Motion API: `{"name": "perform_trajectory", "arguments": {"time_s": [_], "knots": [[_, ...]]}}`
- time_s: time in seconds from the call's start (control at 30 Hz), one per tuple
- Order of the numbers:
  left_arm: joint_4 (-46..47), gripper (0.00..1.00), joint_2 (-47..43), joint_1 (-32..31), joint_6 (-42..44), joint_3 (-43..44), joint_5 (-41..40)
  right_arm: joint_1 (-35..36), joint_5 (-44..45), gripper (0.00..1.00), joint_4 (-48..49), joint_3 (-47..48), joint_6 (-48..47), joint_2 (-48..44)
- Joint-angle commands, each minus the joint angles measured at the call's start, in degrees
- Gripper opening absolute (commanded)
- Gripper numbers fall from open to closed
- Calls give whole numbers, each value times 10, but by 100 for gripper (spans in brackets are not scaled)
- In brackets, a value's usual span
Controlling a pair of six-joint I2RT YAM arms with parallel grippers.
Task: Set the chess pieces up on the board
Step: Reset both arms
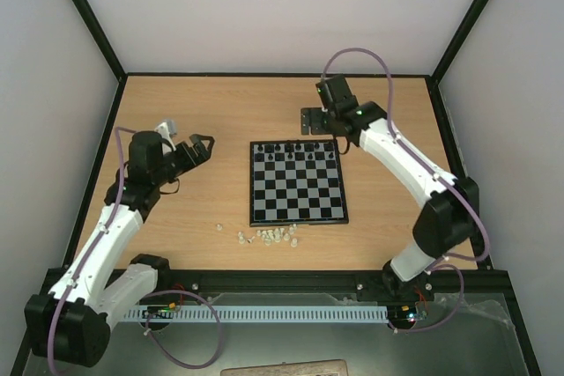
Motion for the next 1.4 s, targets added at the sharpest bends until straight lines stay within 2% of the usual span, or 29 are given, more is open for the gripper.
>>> {"name": "perform_trajectory", "arguments": {"time_s": [0.0,0.1,0.3,0.47,0.57,0.6,0.67,0.73,0.8,0.87,0.9,1.0,1.07,1.17,1.3,1.37], "knots": [[-43,99,-31,0,12,6,-138,-2,3,98,54,-99,15,-66],[-42,99,-35,0,3,-8,-205,-2,54,99,97,-172,29,-119],[50,99,7,-22,-20,-51,-321,-5,171,99,301,-405,26,-253],[40,99,103,-59,-19,-24,-508,-47,238,99,413,-506,21,-303],[149,99,43,-106,23,-88,-558,-94,256,99,478,-557,39,-308],[201,99,18,-128,66,-115,-566,-112,259,99,495,-573,47,-312],[360,99,-41,-199,164,-173,-594,-125,268,99,570,-635,43,-349],[425,99,-61,-243,210,-202,-610,-132,253,99,660,-697,23,-377],[374,99,-18,-212,183,-171,-617,-139,259,99,695,-715,17,-368],[244,100,66,-162,125,-88,-612,-140,281,99,705,-707,-1,-337],[215,99,98,-155,114,-60,-617,-140,295,99,722,-710,-13,-325],[283,100,102,-149,136,-92,-596,-159,294,98,809,-748,-24,-297],[306,99,87,-150,133,-112,-618,-180,293,99,851,-756,-23,-257],[333,99,69,-152,157,-125,-645,-206,281,99,889,-746,-11,-198],[376,100,59,-151,170,-157,-693,-223,241,99,949,-737,-47,-148],[403,99,65,-143,182,-168,-686,-230,222,99,933,-712,-50,-124]]}}
